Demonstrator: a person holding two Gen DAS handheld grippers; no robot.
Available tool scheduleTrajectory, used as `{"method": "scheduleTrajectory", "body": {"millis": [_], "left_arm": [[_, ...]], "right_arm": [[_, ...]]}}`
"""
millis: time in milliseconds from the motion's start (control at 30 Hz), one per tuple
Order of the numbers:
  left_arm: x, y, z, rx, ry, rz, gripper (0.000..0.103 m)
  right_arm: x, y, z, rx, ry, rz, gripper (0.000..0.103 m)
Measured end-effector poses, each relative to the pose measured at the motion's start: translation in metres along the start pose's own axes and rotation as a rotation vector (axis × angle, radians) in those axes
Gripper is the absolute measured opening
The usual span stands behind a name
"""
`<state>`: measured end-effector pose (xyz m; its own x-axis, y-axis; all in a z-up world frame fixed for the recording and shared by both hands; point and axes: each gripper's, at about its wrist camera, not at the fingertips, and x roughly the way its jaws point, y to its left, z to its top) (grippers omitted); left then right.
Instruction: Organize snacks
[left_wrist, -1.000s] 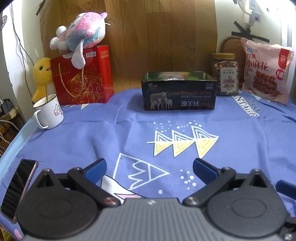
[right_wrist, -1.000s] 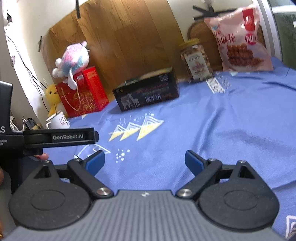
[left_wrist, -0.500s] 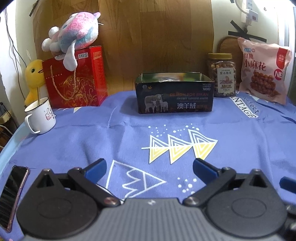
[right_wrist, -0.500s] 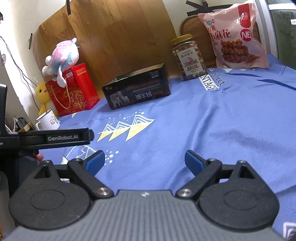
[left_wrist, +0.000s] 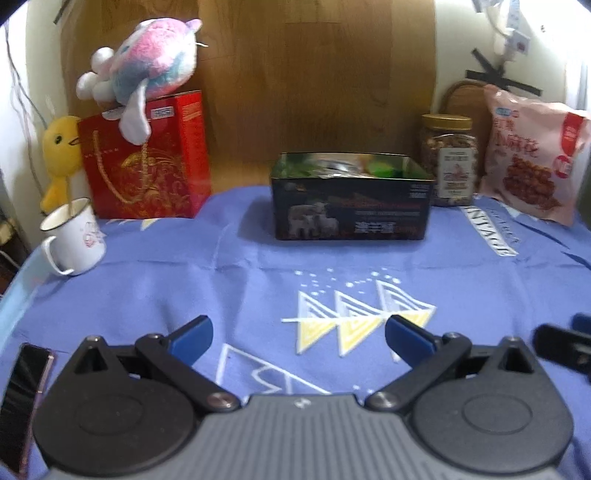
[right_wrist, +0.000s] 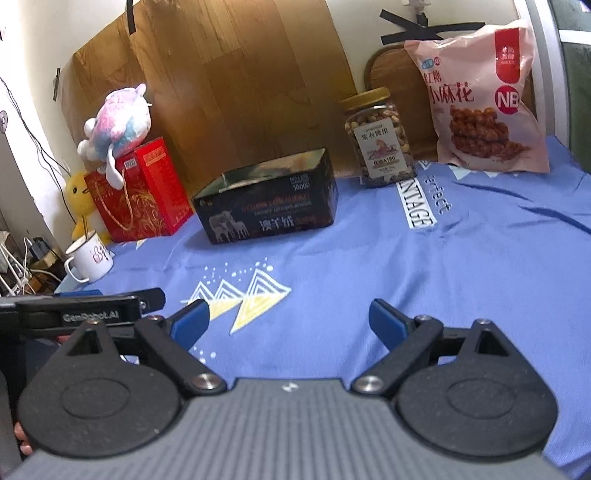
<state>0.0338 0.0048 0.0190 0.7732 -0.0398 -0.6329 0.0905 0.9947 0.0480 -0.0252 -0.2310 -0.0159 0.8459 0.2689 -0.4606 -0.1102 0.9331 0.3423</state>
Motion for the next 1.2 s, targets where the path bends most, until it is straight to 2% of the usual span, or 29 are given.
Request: {"method": "scheduleTrajectory", "body": {"millis": [167, 333, 500, 700, 933, 1200], "left_arm": [[0.002, 0.008, 0.000, -0.020, 0.006, 0.008, 0.103], [0.009, 0.009, 0.004, -0.014, 0.014, 0.012, 0.103], [0.011, 0.003, 0.015, 0.006, 0.024, -0.002, 0.103], [0.013, -0.013, 0.036, 0.048, 0.011, 0.010, 0.103], [0.014, -0.031, 0.041, 0.094, -0.013, 0.007, 0.103], [0.016, -0.021, 0.038, 0.080, 0.004, 0.015, 0.103]], "right_arm": [[0.003, 0.006, 0.003, -0.017, 0.014, 0.032, 0.095], [0.017, 0.005, 0.009, 0.016, 0.080, 0.069, 0.095], [0.020, -0.005, 0.020, 0.064, 0.103, 0.080, 0.094], [0.014, -0.016, 0.038, 0.099, 0.079, 0.063, 0.093], [0.012, -0.022, 0.042, 0.096, 0.069, 0.052, 0.093], [0.022, -0.013, 0.044, 0.068, 0.082, 0.084, 0.092]]}}
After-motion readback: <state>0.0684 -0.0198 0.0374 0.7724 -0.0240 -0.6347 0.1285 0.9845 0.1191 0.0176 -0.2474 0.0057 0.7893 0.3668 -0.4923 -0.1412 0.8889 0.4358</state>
